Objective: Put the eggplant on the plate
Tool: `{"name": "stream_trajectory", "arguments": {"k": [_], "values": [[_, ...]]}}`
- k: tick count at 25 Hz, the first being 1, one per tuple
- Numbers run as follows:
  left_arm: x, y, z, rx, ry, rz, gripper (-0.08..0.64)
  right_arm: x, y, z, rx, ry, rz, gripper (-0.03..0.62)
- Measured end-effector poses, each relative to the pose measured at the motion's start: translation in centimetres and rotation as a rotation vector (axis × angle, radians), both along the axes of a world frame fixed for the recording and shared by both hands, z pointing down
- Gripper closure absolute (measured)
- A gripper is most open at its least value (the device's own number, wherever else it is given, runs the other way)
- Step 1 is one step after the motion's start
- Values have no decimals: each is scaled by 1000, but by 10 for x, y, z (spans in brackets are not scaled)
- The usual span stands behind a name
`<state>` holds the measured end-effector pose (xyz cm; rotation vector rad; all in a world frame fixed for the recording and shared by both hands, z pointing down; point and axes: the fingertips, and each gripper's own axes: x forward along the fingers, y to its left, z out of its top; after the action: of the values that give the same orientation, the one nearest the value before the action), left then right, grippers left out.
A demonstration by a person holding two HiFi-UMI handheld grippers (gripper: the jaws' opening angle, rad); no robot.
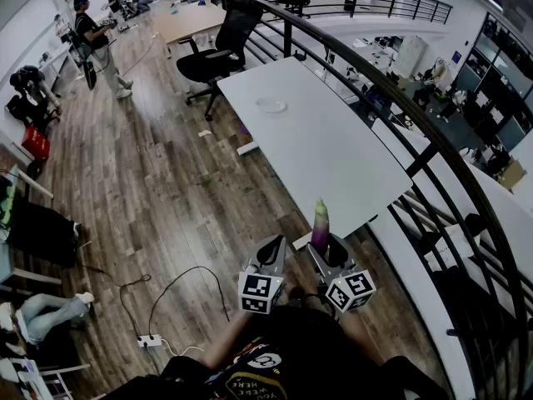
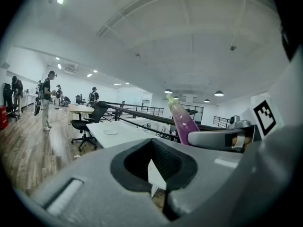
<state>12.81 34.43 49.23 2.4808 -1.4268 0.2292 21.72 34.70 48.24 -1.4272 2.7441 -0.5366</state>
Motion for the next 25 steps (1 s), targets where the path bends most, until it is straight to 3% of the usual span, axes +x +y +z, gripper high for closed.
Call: {"name": "stream_trajectory", "arguments": {"k": [12, 16, 25], "values": [[-5, -6, -2, -5, 3, 15, 555, -9, -4, 1, -5, 17, -4, 357], [-11, -7, 1, -6, 3, 16, 555, -17, -6, 4, -25, -16, -15, 356], [-45, -2, 0, -1, 11, 7, 555, -61, -6, 4, -30, -15, -63, 356]]}}
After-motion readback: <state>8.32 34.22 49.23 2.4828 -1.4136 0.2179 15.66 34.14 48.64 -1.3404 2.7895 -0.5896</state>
